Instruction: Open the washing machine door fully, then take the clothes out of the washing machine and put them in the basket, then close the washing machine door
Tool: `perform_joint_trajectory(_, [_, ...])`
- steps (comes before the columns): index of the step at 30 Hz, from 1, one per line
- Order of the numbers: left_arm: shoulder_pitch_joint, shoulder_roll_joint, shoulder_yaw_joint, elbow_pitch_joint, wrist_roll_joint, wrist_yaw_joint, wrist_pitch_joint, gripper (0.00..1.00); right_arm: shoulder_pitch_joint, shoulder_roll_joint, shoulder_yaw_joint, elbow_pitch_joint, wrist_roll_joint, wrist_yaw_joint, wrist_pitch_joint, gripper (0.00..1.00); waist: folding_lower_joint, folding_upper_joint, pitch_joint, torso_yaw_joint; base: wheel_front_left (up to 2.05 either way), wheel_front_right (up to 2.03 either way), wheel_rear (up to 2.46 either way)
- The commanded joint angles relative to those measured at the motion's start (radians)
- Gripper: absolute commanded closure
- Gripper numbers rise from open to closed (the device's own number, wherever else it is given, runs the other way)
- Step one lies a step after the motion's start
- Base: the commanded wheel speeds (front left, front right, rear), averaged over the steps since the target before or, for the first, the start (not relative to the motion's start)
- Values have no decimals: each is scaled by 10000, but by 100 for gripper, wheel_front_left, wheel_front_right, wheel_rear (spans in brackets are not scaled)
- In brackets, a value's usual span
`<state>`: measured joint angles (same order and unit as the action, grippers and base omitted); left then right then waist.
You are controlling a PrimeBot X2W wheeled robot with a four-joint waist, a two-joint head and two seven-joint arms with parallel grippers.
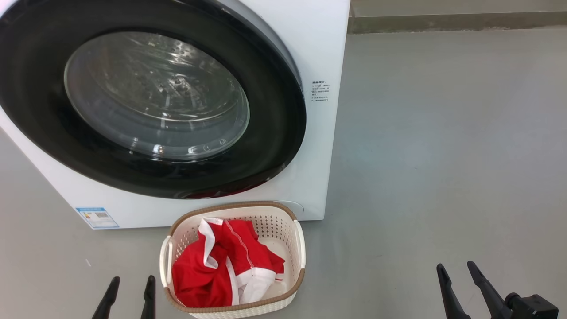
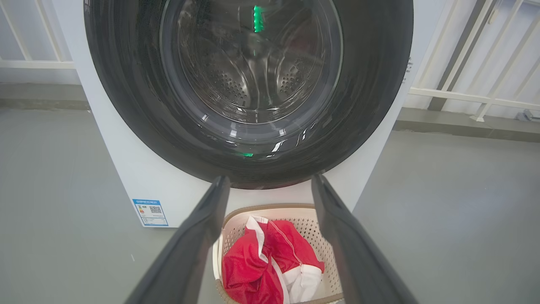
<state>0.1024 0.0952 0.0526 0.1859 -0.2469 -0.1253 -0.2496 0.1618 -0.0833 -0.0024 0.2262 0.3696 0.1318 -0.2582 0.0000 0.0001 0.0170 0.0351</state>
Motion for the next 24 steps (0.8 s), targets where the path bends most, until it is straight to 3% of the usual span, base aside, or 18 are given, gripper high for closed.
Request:
perform_joint_trajectory(1, [-223,74,386,-278,75,-54,-122,0,-157,-107,190,-250,-24,-11,-36,0,0,-1,-7,3,0,0,0])
perform_joint_trajectory(14, [-219,-3,467,-292,108,-54,-122,0,-157,-90,220,-313,-22,-11,-36,0,0,-1,55,40,0,0,0])
perform_joint_trajectory(15, [-2,-98,82,15,0,4,7,100,-3,31,14,0,6,0,1,100,0,-1,51,39,0,0,0])
perform_joint_trajectory(24, [-55,-322,24,563,-435,15,155,100,-69,194,104,514,406,0,131,100,8,-1,41,26,0,0,0])
